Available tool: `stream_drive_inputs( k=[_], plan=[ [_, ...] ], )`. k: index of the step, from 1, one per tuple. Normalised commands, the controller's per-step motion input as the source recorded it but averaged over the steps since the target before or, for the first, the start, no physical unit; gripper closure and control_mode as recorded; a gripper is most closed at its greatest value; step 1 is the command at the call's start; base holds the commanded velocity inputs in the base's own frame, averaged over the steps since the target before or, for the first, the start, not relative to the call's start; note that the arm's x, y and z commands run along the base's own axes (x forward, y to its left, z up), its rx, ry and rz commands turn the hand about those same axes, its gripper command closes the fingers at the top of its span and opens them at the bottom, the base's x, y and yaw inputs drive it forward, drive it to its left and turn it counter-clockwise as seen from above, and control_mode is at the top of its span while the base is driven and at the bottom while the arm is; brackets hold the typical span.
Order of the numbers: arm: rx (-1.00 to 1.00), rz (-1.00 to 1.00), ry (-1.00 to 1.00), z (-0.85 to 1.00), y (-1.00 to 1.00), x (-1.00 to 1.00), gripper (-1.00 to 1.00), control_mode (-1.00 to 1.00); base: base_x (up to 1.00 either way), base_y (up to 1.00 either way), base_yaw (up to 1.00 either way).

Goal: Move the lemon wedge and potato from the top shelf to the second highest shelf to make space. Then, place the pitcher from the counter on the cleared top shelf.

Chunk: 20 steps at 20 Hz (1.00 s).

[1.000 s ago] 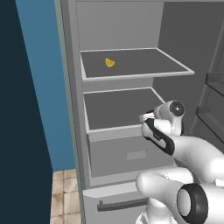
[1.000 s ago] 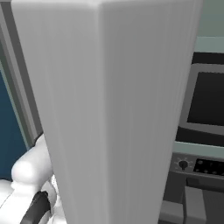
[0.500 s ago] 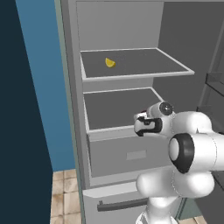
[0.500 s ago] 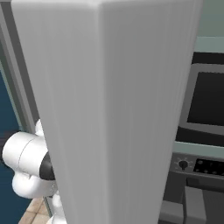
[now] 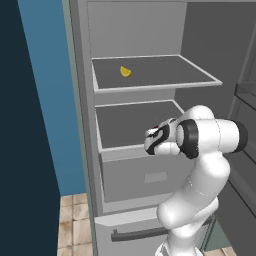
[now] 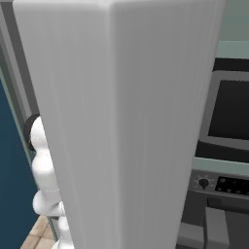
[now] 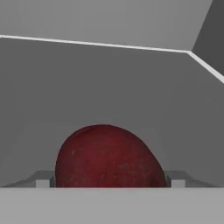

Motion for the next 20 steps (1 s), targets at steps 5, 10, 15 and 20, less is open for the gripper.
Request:
stream_drive_inputs(
  k=[5, 10, 15, 20],
  plan=[
    [0.0, 0.0, -0.05, -0.01, -0.07, 0.65, -1.0, -1.0, 0.0, 0.0, 0.0],
    [0.0, 0.0, -0.07, 0.01, -0.05, 0.3, -1.0, -1.0, 0.0, 0.0, 0.0],
    [0.0, 0.0, -0.11, 0.4, -0.04, -0.14, -1.0, -1.0, 0.0, 0.0, 0.0],
    [0.0, 0.0, -0.09, 0.86, 0.0, -0.25, -1.0, -1.0, 0.0, 0.0, 0.0]
  ],
)
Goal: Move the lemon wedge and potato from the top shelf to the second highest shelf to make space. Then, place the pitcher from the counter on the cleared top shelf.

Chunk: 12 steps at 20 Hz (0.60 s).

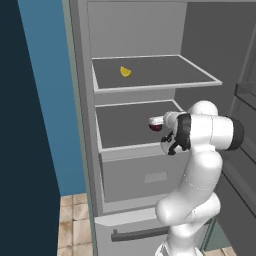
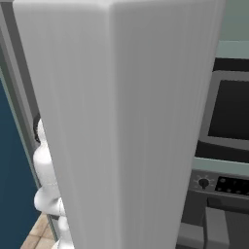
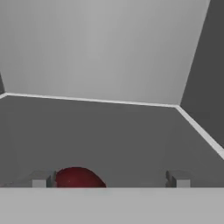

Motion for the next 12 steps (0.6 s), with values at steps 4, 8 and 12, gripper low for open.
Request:
stream_drive_inputs(
  k=[4, 8, 12],
  plan=[
    [-0.01, 0.0, 0.0, 1.0, 0.07, -0.04, -1.0, -1.0, 0.0, 0.0, 0.0],
    [-0.04, 0.0, 0.14, 1.0, 0.11, -0.23, -1.0, -1.0, 0.0, 0.0, 0.0],
    [-0.07, 0.0, 0.33, 0.95, 0.11, -0.54, -1.0, -1.0, 0.0, 0.0, 0.0]
  ],
)
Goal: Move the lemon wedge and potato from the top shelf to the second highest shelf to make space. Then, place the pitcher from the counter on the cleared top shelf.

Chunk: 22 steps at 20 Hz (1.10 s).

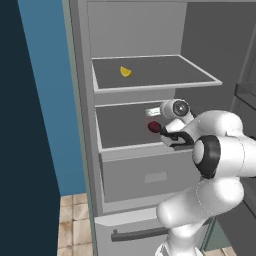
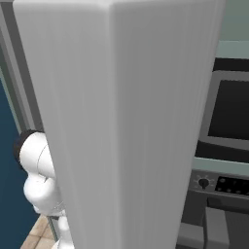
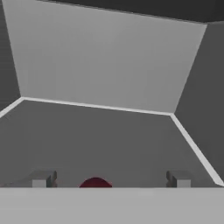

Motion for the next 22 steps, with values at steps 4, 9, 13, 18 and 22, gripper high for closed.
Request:
stream_drive_inputs(
  k=[4, 9, 13, 18, 22],
  plan=[
    [-0.06, 0.0, 0.41, 0.66, 0.27, -0.71, -1.0, -1.0, 0.0, 0.0, 0.0],
    [0.0, 0.0, 0.36, 0.8, 0.11, -0.65, -1.0, -1.0, 0.0, 0.0, 0.0],
    [0.0, 0.0, 0.08, 0.29, 0.1, -0.89, -1.0, -1.0, 0.0, 0.0, 0.0],
    [0.0, 0.01, -0.24, -0.17, 0.4, -1.0, -1.0, -1.0, 0.0, 0.0, 0.0],
    [0.0, 0.0, -0.24, 0.27, 0.4, -0.72, -1.0, -1.0, 0.0, 0.0, 0.0]
  ],
)
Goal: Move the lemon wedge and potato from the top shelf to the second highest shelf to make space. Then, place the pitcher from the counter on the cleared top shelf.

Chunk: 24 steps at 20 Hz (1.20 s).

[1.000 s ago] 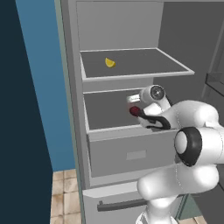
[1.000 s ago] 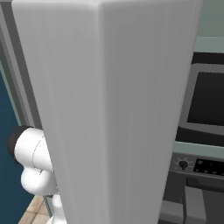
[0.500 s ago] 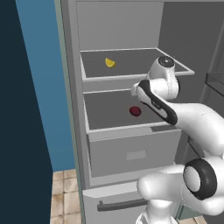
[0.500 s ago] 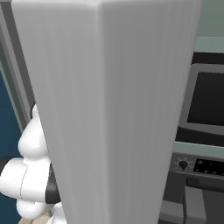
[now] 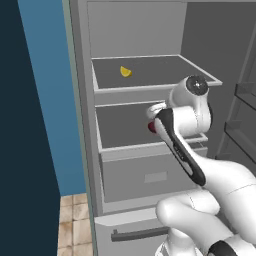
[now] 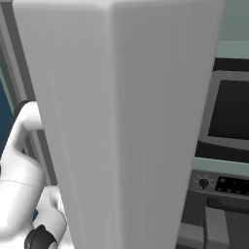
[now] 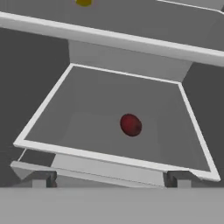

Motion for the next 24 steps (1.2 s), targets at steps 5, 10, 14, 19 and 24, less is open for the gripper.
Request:
stream_drive_inputs(
  k=[5, 10, 14, 19, 24],
  plan=[
    [0.01, 0.0, -0.29, 0.93, 0.22, -0.05, -1.0, -1.0, 0.0, 0.0, 0.0],
    [0.06, 0.0, -0.16, 1.0, 0.01, 0.0, -1.0, -1.0, 0.0, 0.0, 0.0],
    [0.09, 0.0, -0.01, 0.79, 0.03, 0.0, -1.0, -1.0, 0.0, 0.0, 0.0],
    [0.11, 0.0, 0.0, 0.31, 0.14, 0.08, -1.0, -1.0, 0.0, 0.0, 0.0],
    [0.07, 0.05, 0.01, -0.01, 0.21, 0.28, -1.0, -1.0, 0.0, 0.0, 0.0]
  ],
)
